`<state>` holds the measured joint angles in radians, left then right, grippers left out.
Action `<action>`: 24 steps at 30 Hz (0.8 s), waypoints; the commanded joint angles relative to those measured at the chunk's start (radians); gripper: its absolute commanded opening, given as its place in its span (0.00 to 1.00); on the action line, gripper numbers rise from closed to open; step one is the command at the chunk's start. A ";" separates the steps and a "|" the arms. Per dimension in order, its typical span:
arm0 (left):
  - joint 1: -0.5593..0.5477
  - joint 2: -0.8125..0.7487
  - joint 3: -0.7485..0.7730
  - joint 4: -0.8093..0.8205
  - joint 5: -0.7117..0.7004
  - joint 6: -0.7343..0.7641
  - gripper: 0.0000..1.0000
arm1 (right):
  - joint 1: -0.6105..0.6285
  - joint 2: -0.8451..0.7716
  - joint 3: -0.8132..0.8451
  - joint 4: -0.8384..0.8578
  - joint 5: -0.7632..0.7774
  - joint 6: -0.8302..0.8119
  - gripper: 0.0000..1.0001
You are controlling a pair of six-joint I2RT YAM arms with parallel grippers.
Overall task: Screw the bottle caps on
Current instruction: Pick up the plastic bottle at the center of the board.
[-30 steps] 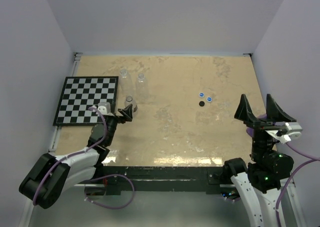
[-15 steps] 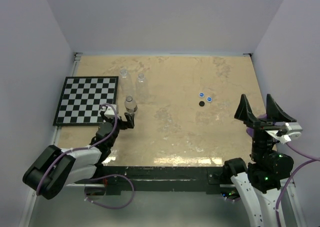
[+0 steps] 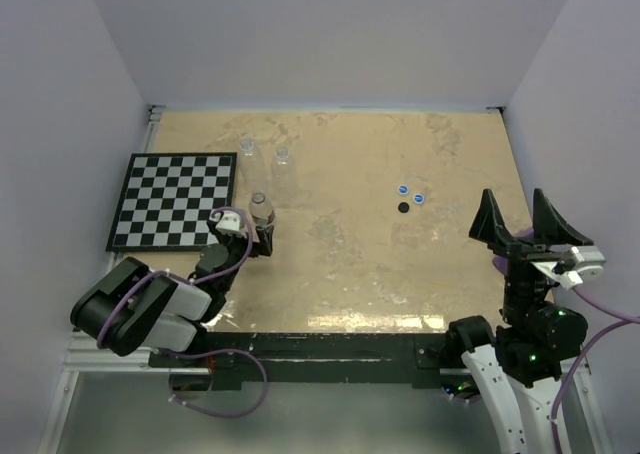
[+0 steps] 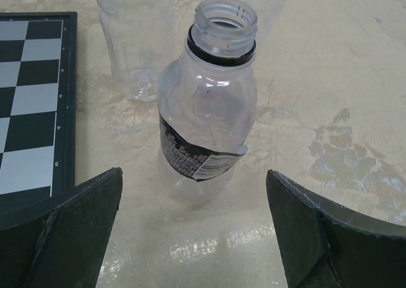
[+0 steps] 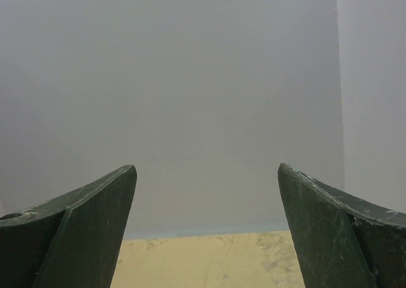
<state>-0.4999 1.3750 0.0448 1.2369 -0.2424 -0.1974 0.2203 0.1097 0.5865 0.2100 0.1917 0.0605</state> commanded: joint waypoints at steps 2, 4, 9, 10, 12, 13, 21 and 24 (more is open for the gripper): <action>-0.005 0.056 0.020 0.214 0.031 0.027 1.00 | -0.001 -0.005 0.001 0.028 0.008 0.005 0.99; -0.005 0.075 0.012 0.266 0.032 0.021 1.00 | -0.001 -0.005 0.001 0.028 0.008 0.005 0.99; -0.005 0.145 0.038 0.321 0.045 0.026 1.00 | -0.001 0.001 0.001 0.028 0.006 0.004 0.99; -0.003 0.165 0.038 0.357 0.042 0.027 1.00 | -0.001 0.002 0.003 0.026 0.005 0.004 0.99; -0.003 0.212 0.035 0.456 0.038 0.026 0.99 | 0.001 0.005 0.003 0.026 0.002 0.004 0.99; -0.002 0.229 0.036 0.484 0.040 0.026 0.98 | 0.001 0.005 0.004 0.025 0.002 0.002 0.98; 0.006 0.280 0.067 0.581 0.037 0.027 0.98 | 0.001 0.016 0.003 0.023 -0.003 -0.001 0.99; 0.006 0.269 0.076 0.576 0.020 0.038 0.99 | 0.001 0.016 0.004 0.025 -0.003 -0.002 0.99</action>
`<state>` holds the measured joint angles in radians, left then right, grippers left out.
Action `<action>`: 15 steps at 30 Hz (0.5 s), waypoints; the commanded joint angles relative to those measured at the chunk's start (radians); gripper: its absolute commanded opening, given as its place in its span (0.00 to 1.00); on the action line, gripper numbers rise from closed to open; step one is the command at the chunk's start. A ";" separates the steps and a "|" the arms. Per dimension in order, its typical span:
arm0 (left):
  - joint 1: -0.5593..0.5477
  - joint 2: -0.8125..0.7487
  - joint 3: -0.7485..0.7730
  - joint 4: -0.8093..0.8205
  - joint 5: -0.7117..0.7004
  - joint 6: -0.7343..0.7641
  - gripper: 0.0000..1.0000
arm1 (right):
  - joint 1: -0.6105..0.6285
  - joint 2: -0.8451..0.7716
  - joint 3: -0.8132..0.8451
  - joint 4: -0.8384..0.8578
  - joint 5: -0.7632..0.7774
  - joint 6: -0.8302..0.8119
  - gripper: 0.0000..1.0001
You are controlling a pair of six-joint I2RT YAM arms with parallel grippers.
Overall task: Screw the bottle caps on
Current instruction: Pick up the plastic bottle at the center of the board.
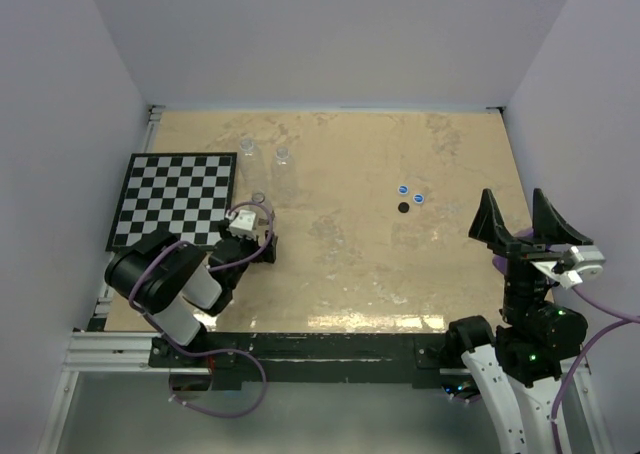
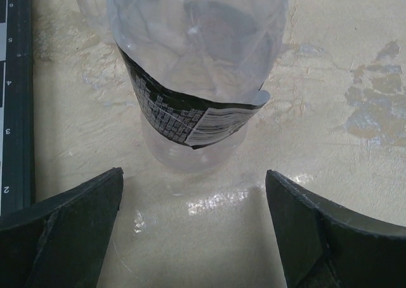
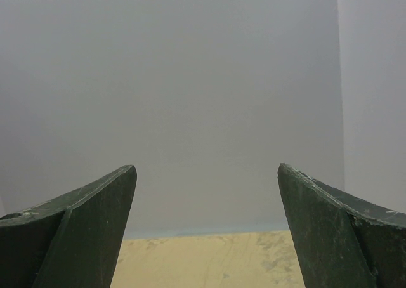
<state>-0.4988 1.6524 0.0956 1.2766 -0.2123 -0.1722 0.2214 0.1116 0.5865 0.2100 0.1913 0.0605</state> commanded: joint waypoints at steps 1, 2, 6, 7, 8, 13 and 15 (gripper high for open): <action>0.005 -0.008 0.027 0.546 -0.015 0.016 0.99 | -0.001 0.014 0.003 0.023 -0.001 -0.002 0.99; 0.009 -0.006 0.030 0.552 -0.019 0.019 0.99 | -0.001 0.016 0.004 0.023 -0.003 -0.002 0.99; 0.026 0.001 0.046 0.569 -0.009 0.007 0.99 | 0.001 0.017 0.004 0.023 -0.003 -0.004 0.99; 0.029 0.004 0.052 0.572 -0.010 0.004 0.99 | 0.001 0.019 0.006 0.022 -0.003 -0.004 0.98; 0.031 0.009 0.055 0.579 -0.009 0.000 0.99 | 0.001 0.020 0.004 0.022 -0.004 -0.005 0.99; 0.039 0.030 0.070 0.621 0.011 -0.007 0.99 | 0.001 0.025 0.006 0.020 -0.003 -0.007 0.99; 0.039 0.030 0.076 0.621 0.022 -0.006 0.99 | 0.001 0.026 0.007 0.019 -0.003 -0.007 0.99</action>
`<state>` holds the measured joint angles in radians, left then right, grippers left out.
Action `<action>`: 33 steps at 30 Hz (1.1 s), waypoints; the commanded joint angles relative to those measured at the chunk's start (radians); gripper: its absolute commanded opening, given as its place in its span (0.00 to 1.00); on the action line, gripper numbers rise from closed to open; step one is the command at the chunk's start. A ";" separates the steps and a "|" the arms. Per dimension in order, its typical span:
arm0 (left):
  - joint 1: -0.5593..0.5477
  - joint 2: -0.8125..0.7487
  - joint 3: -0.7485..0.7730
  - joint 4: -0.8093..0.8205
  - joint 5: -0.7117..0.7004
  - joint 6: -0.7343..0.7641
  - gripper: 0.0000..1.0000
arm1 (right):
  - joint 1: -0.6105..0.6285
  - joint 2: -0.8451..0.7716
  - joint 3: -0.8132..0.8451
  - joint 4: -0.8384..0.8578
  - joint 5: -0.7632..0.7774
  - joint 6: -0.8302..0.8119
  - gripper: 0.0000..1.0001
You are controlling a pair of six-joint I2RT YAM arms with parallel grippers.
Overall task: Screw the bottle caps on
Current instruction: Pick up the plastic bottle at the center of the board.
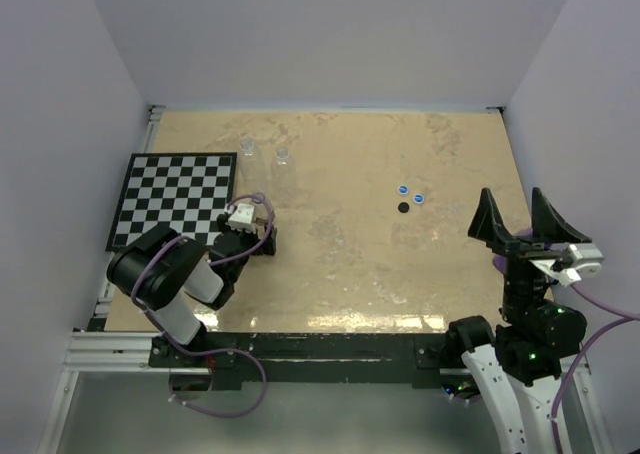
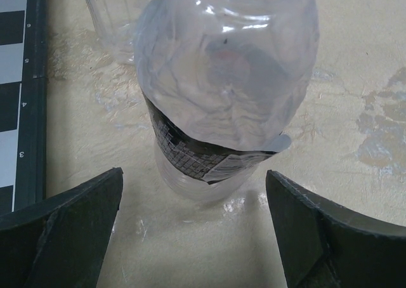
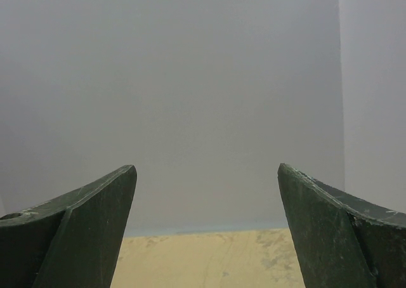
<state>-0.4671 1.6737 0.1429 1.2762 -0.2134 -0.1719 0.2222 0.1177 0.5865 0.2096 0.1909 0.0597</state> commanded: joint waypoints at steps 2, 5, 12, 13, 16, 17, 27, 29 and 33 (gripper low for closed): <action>0.007 0.009 0.034 0.621 0.032 -0.005 0.99 | 0.000 0.022 0.007 0.017 -0.002 -0.008 0.99; 0.008 0.003 0.041 0.621 0.034 -0.003 0.99 | 0.000 0.025 0.007 0.019 -0.004 -0.008 0.98; 0.016 0.009 0.058 0.621 0.028 -0.005 0.98 | 0.000 0.030 0.007 0.016 -0.005 -0.009 0.99; 0.016 0.011 0.058 0.621 0.028 -0.005 0.96 | 0.000 0.031 0.007 0.016 -0.005 -0.009 0.99; 0.019 0.012 0.064 0.621 0.026 -0.005 0.92 | -0.001 0.031 0.007 0.016 -0.008 -0.008 0.99; 0.021 0.012 0.067 0.621 0.028 -0.005 0.87 | 0.000 0.033 0.007 0.016 -0.010 -0.009 0.99; 0.025 -0.038 0.020 0.621 0.068 -0.008 0.59 | 0.000 0.037 0.010 0.014 -0.021 -0.008 0.98; 0.025 -0.064 -0.015 0.621 0.077 -0.014 0.54 | 0.000 0.040 0.010 0.014 -0.030 -0.009 0.99; 0.025 -0.159 -0.074 0.600 0.141 -0.038 0.52 | 0.000 0.057 0.025 0.008 -0.050 0.020 0.99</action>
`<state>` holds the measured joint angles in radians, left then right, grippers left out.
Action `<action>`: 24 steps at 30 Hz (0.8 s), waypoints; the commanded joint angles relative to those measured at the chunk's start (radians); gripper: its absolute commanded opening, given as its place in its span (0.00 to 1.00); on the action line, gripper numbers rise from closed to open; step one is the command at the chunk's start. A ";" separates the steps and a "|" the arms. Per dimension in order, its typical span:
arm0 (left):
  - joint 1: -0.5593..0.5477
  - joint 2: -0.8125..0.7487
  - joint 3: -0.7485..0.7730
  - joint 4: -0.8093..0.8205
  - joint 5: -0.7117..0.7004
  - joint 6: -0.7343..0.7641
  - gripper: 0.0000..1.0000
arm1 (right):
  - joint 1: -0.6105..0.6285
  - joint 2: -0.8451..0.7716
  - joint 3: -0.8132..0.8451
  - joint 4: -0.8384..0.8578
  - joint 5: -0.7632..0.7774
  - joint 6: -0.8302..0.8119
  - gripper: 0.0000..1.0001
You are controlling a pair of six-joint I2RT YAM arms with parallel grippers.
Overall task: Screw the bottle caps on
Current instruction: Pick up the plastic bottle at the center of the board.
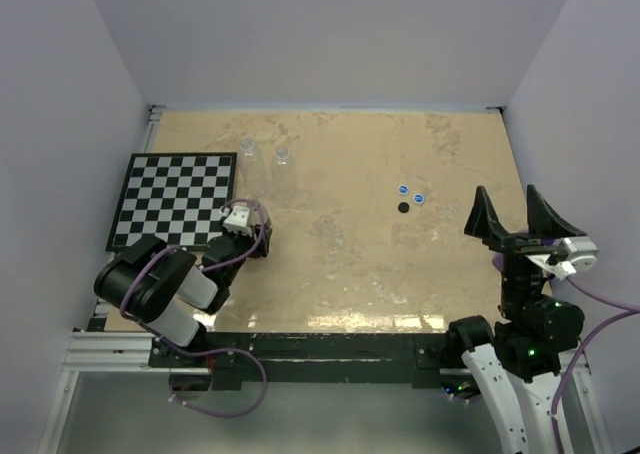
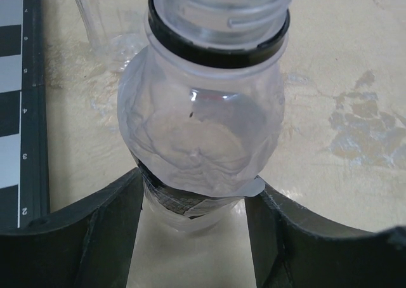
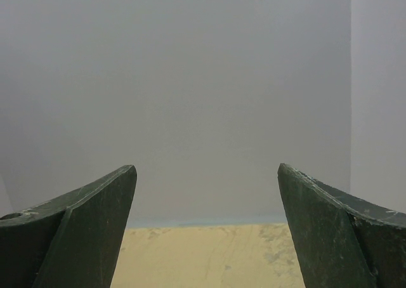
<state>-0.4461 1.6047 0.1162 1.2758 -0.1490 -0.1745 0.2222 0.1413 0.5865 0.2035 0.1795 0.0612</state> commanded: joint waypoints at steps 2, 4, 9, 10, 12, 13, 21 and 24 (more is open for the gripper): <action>0.001 -0.178 -0.058 0.524 0.135 -0.065 0.50 | 0.000 0.058 0.036 0.005 -0.051 0.038 0.99; -0.005 -0.273 -0.049 0.388 0.201 -0.088 0.50 | 0.000 0.090 0.073 -0.025 -0.067 0.057 0.99; -0.037 -0.497 0.032 -0.014 0.298 -0.112 0.51 | 0.000 0.256 0.189 -0.165 -0.158 0.140 0.99; -0.042 -0.521 0.052 -0.080 0.310 -0.120 0.51 | 0.000 0.295 0.215 -0.200 -0.169 0.156 0.99; -0.055 -0.560 0.094 -0.174 0.359 -0.126 0.51 | 0.000 0.366 0.272 -0.274 -0.176 0.180 0.98; -0.060 -0.571 0.115 -0.225 0.379 -0.138 0.51 | 0.000 0.404 0.303 -0.298 -0.220 0.175 0.98; -0.097 -0.583 0.342 -0.685 0.561 -0.126 0.51 | 0.000 0.609 0.427 -0.397 -0.508 0.109 0.99; -0.121 -0.571 0.443 -0.905 0.592 -0.071 0.51 | 0.008 0.665 0.456 -0.426 -0.563 0.103 0.99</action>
<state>-0.5400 1.0321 0.4229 0.6857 0.3454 -0.2974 0.2226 0.7547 0.9771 -0.1635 -0.2428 0.1837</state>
